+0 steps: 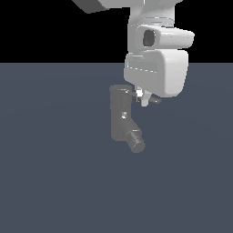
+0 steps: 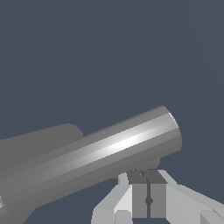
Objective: Turn on the faucet by rotating a designated handle.
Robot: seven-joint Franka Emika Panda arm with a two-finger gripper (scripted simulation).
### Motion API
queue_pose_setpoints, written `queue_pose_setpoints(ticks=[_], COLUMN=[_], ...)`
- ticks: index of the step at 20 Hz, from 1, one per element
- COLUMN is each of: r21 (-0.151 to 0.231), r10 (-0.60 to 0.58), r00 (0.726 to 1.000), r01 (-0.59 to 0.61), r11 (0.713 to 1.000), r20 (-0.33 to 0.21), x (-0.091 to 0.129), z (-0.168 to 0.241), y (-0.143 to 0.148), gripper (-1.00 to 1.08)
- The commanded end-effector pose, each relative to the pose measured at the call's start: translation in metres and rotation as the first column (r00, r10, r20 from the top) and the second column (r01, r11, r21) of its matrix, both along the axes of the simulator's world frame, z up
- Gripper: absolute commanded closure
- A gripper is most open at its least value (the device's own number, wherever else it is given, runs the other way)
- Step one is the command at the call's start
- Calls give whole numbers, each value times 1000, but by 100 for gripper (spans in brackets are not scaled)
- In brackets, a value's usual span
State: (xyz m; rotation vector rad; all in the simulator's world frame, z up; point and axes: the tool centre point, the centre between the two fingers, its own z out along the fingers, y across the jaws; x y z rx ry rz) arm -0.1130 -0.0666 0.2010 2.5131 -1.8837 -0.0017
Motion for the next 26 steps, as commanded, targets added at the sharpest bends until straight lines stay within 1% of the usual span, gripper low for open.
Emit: queue_pose_setpoints(ticks=[1, 4, 5, 6, 26], r21=[0, 0, 0, 1, 0], r10=[-23, -24, -24, 3, -14], r00=[1000, 1000, 1000, 1000, 1000], r01=[23, 24, 24, -3, 14], r11=[1000, 1000, 1000, 1000, 1000], r20=[1, 1, 1, 0, 1], x=[3, 7, 7, 8, 67], z=[0, 0, 0, 0, 0], y=[-23, -38, -38, -21, -61], gripper=[108, 108, 108, 108, 108])
